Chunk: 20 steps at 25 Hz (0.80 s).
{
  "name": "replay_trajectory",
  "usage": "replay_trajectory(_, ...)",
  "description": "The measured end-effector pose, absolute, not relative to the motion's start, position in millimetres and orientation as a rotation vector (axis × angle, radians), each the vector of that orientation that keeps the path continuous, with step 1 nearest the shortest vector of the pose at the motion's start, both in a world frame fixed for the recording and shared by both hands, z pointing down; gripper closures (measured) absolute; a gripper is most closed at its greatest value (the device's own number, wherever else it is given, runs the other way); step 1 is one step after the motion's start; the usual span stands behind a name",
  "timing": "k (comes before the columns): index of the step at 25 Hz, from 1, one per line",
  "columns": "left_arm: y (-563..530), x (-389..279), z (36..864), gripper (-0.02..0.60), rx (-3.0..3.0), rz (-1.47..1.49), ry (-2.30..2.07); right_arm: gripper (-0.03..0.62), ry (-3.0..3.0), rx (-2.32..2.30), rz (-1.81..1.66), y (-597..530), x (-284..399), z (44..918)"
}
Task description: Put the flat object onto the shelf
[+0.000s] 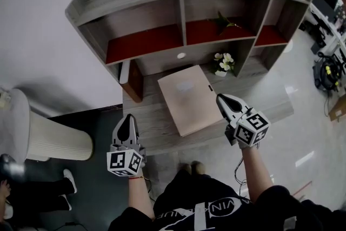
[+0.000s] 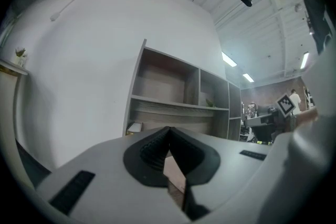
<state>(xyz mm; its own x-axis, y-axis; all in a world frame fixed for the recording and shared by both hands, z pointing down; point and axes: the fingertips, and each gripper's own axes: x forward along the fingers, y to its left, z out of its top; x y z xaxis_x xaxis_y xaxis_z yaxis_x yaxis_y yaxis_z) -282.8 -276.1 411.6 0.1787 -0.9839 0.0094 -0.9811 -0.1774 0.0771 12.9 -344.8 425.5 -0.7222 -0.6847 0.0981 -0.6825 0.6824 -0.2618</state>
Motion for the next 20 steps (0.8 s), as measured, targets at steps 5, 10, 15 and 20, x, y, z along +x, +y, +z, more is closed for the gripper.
replay_trajectory(5, -276, -287, 402, 0.594, 2.359, -0.059, -2.002, 0.585, 2.867, -1.164, -0.368, -346, 12, 410)
replay_trajectory(10, -276, -292, 395, 0.594, 2.355, -0.077, -2.021, 0.585, 2.857, -1.175, -0.282, -348, 12, 398)
replay_trajectory(15, -275, -297, 389, 0.594, 2.354, -0.069, -2.036, 0.585, 2.838, -1.194, -0.176, -350, 12, 384)
replay_trajectory(20, -276, -302, 380, 0.594, 2.359, -0.087, -2.051, 0.585, 2.829, -1.204, -0.078, -352, 10, 371)
